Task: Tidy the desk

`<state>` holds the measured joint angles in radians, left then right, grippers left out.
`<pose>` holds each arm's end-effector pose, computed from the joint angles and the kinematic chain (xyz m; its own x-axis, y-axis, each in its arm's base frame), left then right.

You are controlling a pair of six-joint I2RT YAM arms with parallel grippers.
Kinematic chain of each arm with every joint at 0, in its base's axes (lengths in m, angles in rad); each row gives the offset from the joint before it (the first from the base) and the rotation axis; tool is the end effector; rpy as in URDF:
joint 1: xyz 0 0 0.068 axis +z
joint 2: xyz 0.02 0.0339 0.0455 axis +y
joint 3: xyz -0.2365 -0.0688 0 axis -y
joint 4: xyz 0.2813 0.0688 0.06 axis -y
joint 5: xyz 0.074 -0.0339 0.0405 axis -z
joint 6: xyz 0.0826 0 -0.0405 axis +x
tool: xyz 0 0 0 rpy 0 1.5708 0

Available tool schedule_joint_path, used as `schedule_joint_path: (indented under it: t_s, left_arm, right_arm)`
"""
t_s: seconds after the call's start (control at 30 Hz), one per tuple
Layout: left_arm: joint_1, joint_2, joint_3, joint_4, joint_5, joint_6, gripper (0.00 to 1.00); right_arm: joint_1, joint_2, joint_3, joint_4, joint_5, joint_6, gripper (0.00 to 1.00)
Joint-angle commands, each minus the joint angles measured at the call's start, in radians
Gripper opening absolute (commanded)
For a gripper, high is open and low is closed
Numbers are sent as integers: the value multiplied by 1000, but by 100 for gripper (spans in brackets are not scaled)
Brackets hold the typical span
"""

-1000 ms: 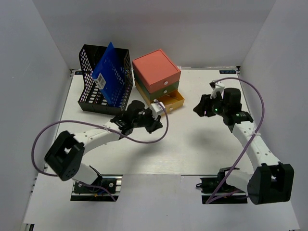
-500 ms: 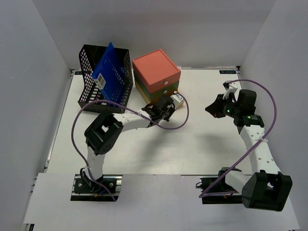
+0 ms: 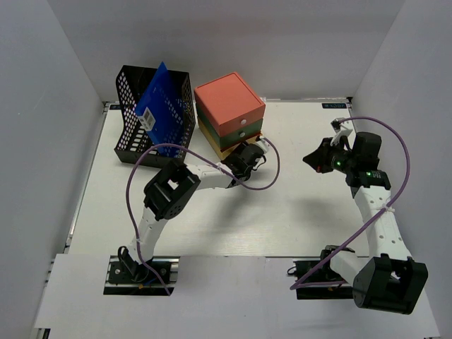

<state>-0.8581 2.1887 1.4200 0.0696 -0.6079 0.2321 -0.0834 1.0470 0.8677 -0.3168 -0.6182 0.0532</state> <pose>0.3688 -0.3546 0.0626 -0.3324 0.6734 -0.6604 0.4230 0.7322 0.5338 0.3164 0.0216 0.2599 -0.4971 0.0850 -0.8635 -0.4142 0.8512 0.3222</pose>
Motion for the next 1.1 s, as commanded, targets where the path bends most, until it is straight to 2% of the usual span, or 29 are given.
schedule_joint_path:
  t_s: [0.0,0.13,0.3,0.43,0.53,0.57,0.63,0.67,0.7,0.73,0.77,0.8,0.83,0.9,0.93,0.97,1.03,1.07]
  left_arm:
    - [10,0,45,44,-75,46,55]
    - [21,19,73,41,-73,50,58]
    - [21,19,88,19,-52,41,54]
    - [30,19,89,6,-92,30,59]
    - [30,-24,56,-10,-32,16,57]
    - [30,-44,37,-13,52,10,55]
    - [30,-82,-7,-40,147,-10,45]
    - [30,-127,-16,-59,248,-13,23]
    - [30,-147,-36,-63,305,-14,9]
    - [30,-202,-50,-108,357,-16,3]
    - [30,-230,-68,-111,403,-16,2]
    - [30,-257,-99,-126,486,-33,2]
    - [30,-291,-114,-132,526,-40,4]
    - [30,-397,-156,-142,664,-71,32]
    - [30,-435,-203,-148,695,-80,44]
    - [30,-514,-225,-154,729,-86,66]
    - [40,-588,-288,-186,776,-122,79]
    - [41,-621,-303,-204,772,-138,81]
  right_arm:
    - [-9,-18,2,18,-31,10,0]
    - [-15,-16,-1,22,-32,8,0]
    - [-19,-12,-3,22,-35,7,0]
    - [-32,-13,-6,22,-43,7,0]
    - [-35,-8,-9,22,-54,4,0]
    - [-33,-7,-9,24,-55,-1,0]
    - [-38,-7,-10,22,-66,-9,0]
    - [-38,-5,-10,24,-71,-12,0]
    - [-38,-4,-12,22,-75,-16,0]
    - [-38,-1,-12,22,-78,-18,3]
    - [-41,-2,-15,22,-81,-21,7]
    - [-39,2,-15,22,-86,-27,17]
    - [-39,5,-15,24,-90,-30,22]
    - [-39,18,-15,15,-89,-42,36]
    - [-36,22,-15,6,-89,-49,50]
    - [-36,27,-9,-1,-87,-87,59]
    - [-36,44,1,-24,-55,-122,77]
    - [-38,50,5,-28,-39,-128,79]
